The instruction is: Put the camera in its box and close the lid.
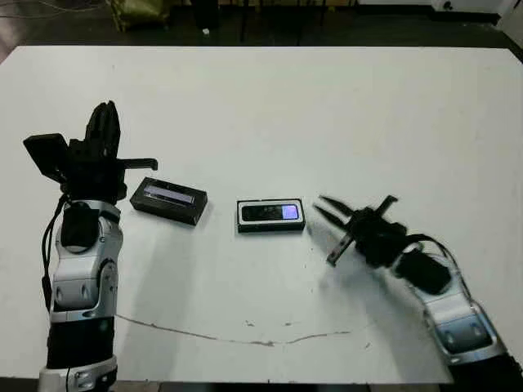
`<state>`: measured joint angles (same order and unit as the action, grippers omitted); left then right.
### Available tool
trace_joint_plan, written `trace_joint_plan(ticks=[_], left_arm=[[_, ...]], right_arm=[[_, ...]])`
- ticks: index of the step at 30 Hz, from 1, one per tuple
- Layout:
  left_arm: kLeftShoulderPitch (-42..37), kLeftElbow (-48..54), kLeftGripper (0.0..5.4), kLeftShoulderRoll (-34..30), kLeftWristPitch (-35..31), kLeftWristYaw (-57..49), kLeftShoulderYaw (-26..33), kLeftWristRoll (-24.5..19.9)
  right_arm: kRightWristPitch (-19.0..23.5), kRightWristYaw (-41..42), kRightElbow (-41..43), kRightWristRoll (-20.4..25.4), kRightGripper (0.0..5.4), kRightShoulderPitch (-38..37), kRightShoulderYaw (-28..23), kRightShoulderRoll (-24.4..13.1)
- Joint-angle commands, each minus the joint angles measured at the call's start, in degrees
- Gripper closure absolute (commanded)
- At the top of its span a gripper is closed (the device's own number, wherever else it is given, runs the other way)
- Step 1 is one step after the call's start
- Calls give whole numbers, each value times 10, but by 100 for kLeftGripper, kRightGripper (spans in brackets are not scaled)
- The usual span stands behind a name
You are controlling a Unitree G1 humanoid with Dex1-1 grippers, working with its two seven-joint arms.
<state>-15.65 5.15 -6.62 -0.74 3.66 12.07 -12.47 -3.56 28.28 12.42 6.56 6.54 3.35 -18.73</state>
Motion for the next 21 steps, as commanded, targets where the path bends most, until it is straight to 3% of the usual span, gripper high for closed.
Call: trace_joint_plan(ticks=[1,4,9,15,21], left_arm=[[6,-3,540,-10,-9,3,-2,6],[5,-2,540,-12,-9,5,-4,10],[-4,-7,540,-35,-8,14,-6,29],[-44,-20,540,-106,-27,68,-20,53],[-162,-82,540,-247,-106,262,-109,87]], right_arm=[[-12,23,0,75,539,-3,-39,5],[8,27,12,121,539,0,-65,0],[86,5,37,171,539,7,-112,-19],[155,-35,46,181,539,24,-144,-34],[155,-45,37,158,539,25,-140,-35]])
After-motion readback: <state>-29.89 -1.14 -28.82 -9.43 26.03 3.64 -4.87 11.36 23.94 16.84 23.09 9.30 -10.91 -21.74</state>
